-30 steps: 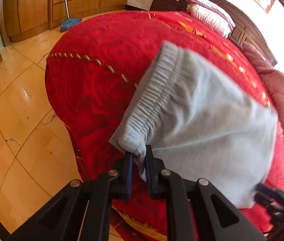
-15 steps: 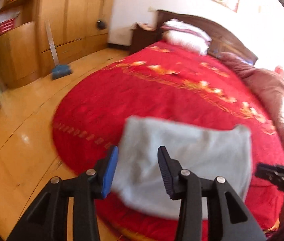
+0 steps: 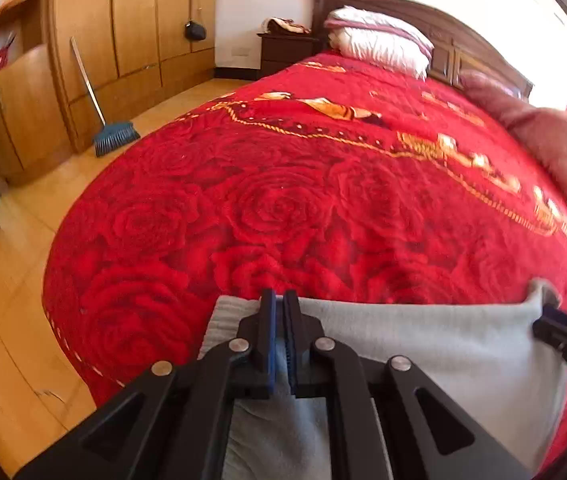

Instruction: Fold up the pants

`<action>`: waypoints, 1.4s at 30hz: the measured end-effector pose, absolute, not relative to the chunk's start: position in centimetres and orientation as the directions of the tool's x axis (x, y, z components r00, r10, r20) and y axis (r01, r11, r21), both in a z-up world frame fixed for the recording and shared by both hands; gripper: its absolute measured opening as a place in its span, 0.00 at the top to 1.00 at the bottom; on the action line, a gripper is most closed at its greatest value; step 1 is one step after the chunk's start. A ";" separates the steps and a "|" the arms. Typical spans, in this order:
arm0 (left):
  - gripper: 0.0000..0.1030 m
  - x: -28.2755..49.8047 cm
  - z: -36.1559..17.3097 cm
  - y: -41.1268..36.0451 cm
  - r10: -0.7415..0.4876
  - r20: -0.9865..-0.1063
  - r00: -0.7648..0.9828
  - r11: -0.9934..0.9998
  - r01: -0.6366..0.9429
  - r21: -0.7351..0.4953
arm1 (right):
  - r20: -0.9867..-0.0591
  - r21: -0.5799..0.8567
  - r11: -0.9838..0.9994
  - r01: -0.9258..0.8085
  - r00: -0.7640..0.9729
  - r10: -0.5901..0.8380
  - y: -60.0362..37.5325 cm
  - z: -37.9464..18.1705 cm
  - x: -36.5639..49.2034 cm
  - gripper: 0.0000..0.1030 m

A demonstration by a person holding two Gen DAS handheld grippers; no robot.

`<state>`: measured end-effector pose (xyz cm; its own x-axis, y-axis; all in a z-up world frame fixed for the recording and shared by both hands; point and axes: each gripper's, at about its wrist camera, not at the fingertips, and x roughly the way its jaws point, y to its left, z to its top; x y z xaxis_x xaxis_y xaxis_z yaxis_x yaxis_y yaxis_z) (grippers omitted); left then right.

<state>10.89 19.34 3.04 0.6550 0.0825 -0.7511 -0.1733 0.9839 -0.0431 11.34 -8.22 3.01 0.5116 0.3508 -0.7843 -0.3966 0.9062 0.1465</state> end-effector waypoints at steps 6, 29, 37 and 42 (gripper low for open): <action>0.77 7.9 5.3 18.2 0.040 -0.743 0.668 0.989 -0.133 -0.067 | -0.771 0.205 0.899 -0.388 0.502 0.393 -8.1 5.0 9.1 0.63; 0.45 0.3 2.5 18.1 0.004 -0.790 0.613 0.988 -0.126 -0.093 | -0.814 0.307 0.891 -0.334 0.392 0.428 -12.3 2.5 1.5 0.62; 0.45 -0.2 3.4 15.9 -0.023 -0.782 0.622 0.992 -0.081 -0.093 | -0.804 0.377 0.894 -0.244 0.393 0.446 -15.0 1.9 1.6 0.53; 0.45 -0.2 2.8 14.7 -0.033 -0.802 0.597 0.993 -0.069 -0.092 | -0.802 0.450 0.871 -0.200 0.339 0.492 -15.9 0.2 1.7 0.53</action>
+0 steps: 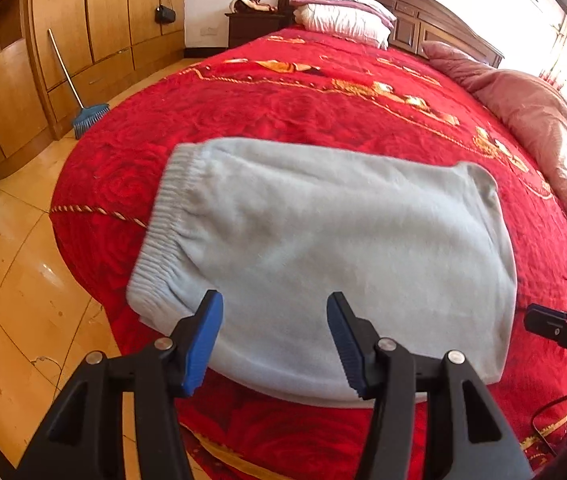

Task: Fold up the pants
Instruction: 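Press the folded sweatpants flat with the left gripper while the right gripper holds the edge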

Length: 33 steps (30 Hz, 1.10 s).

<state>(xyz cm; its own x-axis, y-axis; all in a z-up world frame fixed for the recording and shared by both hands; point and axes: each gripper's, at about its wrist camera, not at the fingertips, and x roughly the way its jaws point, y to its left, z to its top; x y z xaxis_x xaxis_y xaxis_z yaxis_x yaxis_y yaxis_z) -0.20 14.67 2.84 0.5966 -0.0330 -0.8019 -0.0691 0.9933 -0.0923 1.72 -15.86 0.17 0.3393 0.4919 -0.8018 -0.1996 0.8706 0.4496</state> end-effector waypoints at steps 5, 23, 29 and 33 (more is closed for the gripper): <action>0.44 -0.4 2.4 13.4 -0.043 -0.814 0.580 0.996 -0.040 -0.081 | -0.772 0.534 0.825 -0.185 0.290 0.565 -15.9 -1.1 2.4 0.53; 0.43 -0.1 1.0 12.4 -0.037 -0.840 0.541 0.998 -0.023 -0.059 | -0.705 0.615 0.753 -0.236 0.263 0.659 -12.4 -1.9 3.5 0.56; 0.41 -0.1 0.9 12.5 -0.040 -0.839 0.543 0.998 -0.025 -0.063 | -0.648 0.652 0.710 -0.267 0.291 0.704 -12.7 -1.1 3.2 0.67; 0.41 0.0 0.8 12.5 -0.038 -0.839 0.542 0.998 -0.026 -0.062 | -0.653 0.646 0.717 -0.261 0.298 0.696 -13.4 -1.2 3.3 0.67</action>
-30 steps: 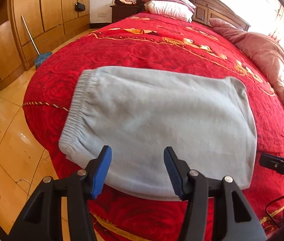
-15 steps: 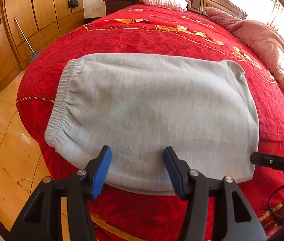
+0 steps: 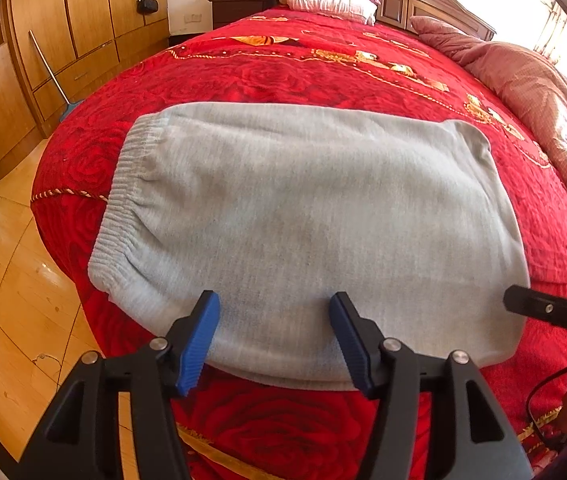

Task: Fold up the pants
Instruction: 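Press the folded sweatpants flat with the left gripper while the right gripper holds the edge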

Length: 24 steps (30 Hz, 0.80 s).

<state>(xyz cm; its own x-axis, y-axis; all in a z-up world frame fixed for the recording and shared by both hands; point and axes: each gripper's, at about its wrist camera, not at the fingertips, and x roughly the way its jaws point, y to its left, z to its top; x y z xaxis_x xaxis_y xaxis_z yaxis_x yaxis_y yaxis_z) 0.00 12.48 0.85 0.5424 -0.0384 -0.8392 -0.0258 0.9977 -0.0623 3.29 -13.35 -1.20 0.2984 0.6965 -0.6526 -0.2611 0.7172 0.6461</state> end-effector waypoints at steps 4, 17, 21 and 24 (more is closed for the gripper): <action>0.40 -0.1 0.8 12.4 -0.035 -0.838 0.545 0.998 -0.025 -0.059 | -0.655 0.657 0.720 -0.224 0.304 0.692 -14.0 -2.0 3.7 0.67; 0.36 0.1 0.6 12.4 -0.031 -0.839 0.543 0.997 -0.036 -0.061 | -0.641 0.693 0.692 -0.203 0.266 0.720 -13.3 -3.7 4.3 0.67; 0.36 0.1 0.5 12.3 -0.017 -0.838 0.545 0.998 -0.037 -0.044 | -0.614 0.702 0.671 -0.239 0.276 0.740 -13.3 -3.1 4.0 0.81; 0.36 0.1 0.7 12.2 -0.011 -0.837 0.547 0.999 -0.037 -0.038 | -0.594 0.693 0.664 -0.283 0.299 0.747 -13.2 -1.9 3.3 0.85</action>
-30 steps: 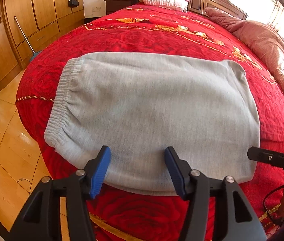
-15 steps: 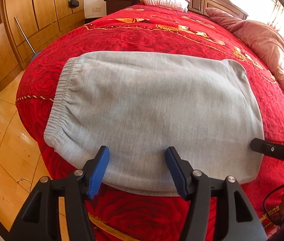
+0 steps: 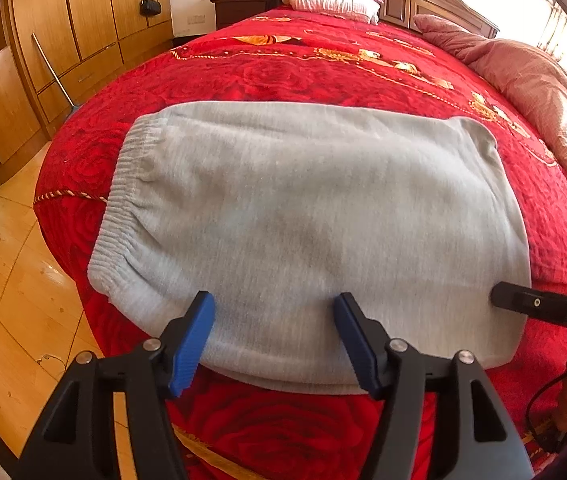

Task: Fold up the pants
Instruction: 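Press the folded sweatpants flat with the left gripper while the right gripper holds the edge, then lift the grey sweatpants edge with the right gripper and fold it over the bundle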

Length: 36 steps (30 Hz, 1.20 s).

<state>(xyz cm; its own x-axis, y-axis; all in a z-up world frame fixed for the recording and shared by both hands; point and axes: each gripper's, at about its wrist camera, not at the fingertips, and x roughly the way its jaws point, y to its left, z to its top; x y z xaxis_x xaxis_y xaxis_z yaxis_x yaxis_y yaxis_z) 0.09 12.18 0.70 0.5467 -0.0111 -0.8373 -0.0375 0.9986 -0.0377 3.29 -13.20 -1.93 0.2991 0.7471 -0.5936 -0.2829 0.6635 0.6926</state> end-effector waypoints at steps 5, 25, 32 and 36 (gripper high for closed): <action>0.36 -0.1 2.4 11.7 0.012 -0.790 0.613 1.000 -0.028 -0.007 | -0.525 0.725 0.614 -0.311 0.328 0.786 -13.6 0.3 2.3 0.88; 0.36 -0.2 3.0 9.8 -0.090 -0.759 0.645 0.996 0.053 -0.073 | -0.495 0.672 0.596 -0.440 0.333 0.803 -10.5 6.7 1.9 0.88; 0.36 2.3 5.9 10.3 -0.095 -0.705 0.703 0.995 0.076 -0.058 | -0.550 0.743 0.630 -0.226 0.329 0.768 -13.5 2.2 4.1 0.70; 0.36 4.8 5.9 9.7 -0.103 -0.710 0.697 0.995 0.087 -0.059 | -0.578 0.734 0.662 -0.152 0.372 0.726 -15.6 0.9 5.3 0.69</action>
